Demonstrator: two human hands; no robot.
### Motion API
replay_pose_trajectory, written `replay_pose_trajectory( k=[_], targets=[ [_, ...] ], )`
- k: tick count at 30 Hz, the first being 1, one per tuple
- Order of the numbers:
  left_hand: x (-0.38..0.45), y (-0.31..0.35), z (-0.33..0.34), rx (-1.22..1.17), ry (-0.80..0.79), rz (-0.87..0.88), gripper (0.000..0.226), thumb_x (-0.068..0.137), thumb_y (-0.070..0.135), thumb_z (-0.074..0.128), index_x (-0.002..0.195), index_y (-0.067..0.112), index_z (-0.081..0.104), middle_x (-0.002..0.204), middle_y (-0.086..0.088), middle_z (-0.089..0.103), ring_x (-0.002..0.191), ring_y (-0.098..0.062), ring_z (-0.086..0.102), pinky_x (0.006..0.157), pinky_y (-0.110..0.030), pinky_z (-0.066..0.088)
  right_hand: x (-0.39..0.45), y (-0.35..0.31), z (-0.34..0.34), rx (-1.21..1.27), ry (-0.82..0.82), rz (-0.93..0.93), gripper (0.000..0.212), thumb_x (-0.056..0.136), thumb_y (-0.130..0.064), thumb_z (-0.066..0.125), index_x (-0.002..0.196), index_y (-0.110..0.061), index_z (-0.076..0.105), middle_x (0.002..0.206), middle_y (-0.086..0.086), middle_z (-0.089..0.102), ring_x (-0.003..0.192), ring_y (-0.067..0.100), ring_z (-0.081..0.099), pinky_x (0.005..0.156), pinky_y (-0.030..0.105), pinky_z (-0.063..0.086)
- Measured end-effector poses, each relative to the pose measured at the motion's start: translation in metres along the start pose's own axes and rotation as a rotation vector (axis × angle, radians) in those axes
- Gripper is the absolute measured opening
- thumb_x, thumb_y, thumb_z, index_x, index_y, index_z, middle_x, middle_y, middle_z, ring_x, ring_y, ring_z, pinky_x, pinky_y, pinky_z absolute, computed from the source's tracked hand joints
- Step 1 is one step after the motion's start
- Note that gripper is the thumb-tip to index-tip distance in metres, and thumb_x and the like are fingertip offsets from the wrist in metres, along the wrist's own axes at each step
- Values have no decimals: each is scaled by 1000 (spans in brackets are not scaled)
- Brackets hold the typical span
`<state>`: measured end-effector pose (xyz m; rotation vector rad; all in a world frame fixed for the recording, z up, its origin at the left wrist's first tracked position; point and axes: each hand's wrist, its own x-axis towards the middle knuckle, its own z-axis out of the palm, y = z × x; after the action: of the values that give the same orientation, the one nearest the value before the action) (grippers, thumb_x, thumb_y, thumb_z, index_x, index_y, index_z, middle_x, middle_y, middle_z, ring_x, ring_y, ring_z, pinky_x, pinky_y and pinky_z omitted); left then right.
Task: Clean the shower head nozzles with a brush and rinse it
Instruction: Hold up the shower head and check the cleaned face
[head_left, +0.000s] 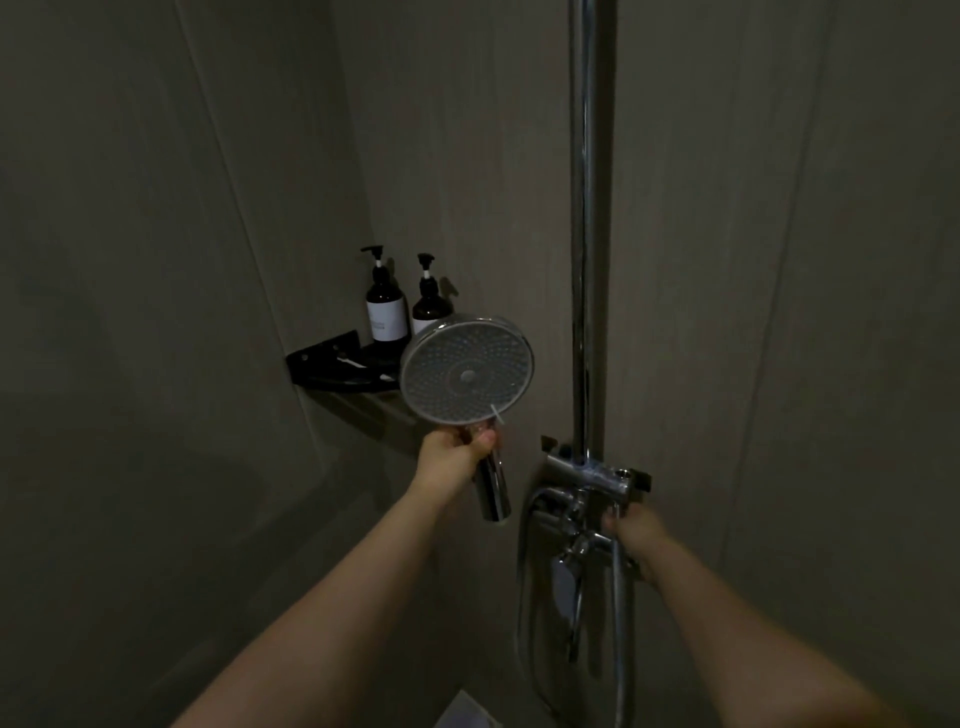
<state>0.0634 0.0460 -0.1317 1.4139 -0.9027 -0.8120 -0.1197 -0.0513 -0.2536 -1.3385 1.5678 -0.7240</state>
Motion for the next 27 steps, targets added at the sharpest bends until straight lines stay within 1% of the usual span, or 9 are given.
replay_pose_trajectory(
  k=[3, 5, 8, 11, 14, 17, 20, 24, 27],
  targets=[
    [0, -1, -3, 11, -6, -2, 12, 88, -1, 54, 90, 7, 63, 91, -13, 63, 88, -26, 60, 88, -42, 46, 7, 11, 2, 125, 102, -3, 27, 86, 3, 58, 62, -9, 57, 82, 15, 58, 82, 23, 51, 65, 25, 44],
    [1, -2, -6, -14, -4, -6, 16, 89, -1, 53, 82, 10, 62, 83, -9, 62, 80, -22, 59, 81, -36, 46, 3, 14, 4, 216, 191, 0, 10, 85, 5, 59, 79, 6, 67, 85, 14, 60, 83, 24, 54, 69, 22, 43],
    [3, -3, -8, -37, 5, -16, 22, 89, -1, 52, 76, 15, 60, 79, -4, 62, 74, -17, 58, 70, -31, 44, -4, 14, 12, 346, 287, 51, 24, 84, 4, 60, 107, 10, 64, 103, 23, 66, 96, 34, 60, 86, 35, 46],
    [3, -2, -11, -52, 3, -25, 23, 90, -1, 52, 76, 16, 61, 79, -4, 62, 76, -20, 59, 75, -34, 46, -6, 14, 17, 491, 308, 80, 32, 81, 9, 61, 113, 7, 58, 106, 23, 64, 79, 27, 56, 74, 26, 51],
    [3, -3, -14, -62, -14, -40, 17, 89, 0, 52, 83, 12, 62, 81, -4, 63, 84, -22, 60, 85, -39, 47, -7, 10, 13, 600, 344, 59, 41, 78, 16, 59, 117, 5, 51, 100, 22, 59, 77, 23, 52, 55, 21, 40],
    [2, -5, -12, -84, -32, -42, 15, 90, 0, 52, 87, 9, 63, 82, -4, 63, 80, -19, 60, 87, -40, 46, -6, -6, -1, 610, 409, -33, 37, 80, 16, 52, 115, 7, 50, 91, 14, 54, 62, 15, 47, 52, 17, 41],
    [1, -8, -9, -128, -40, -38, 14, 89, -2, 52, 88, 5, 64, 81, -5, 62, 77, -18, 59, 87, -40, 47, 3, -24, -29, 540, 399, -158, 35, 86, 10, 48, 119, -4, 49, 95, 11, 53, 76, 22, 52, 65, 21, 47],
    [-3, -10, -5, -127, -53, -55, 14, 89, 0, 53, 84, 9, 62, 81, -6, 61, 86, -26, 58, 95, -49, 45, 3, -31, -53, 308, 279, -347, 20, 94, -7, 46, 82, -21, 52, 67, 2, 48, 60, 15, 43, 57, 26, 33],
    [-5, -4, -6, -134, -52, -55, 19, 89, 1, 53, 78, 14, 61, 80, -7, 61, 85, -26, 57, 87, -44, 47, -13, -38, -50, 250, 190, -416, 20, 96, -15, 46, 77, -18, 48, 60, 1, 41, 55, 14, 37, 54, 27, 31]
  ],
)
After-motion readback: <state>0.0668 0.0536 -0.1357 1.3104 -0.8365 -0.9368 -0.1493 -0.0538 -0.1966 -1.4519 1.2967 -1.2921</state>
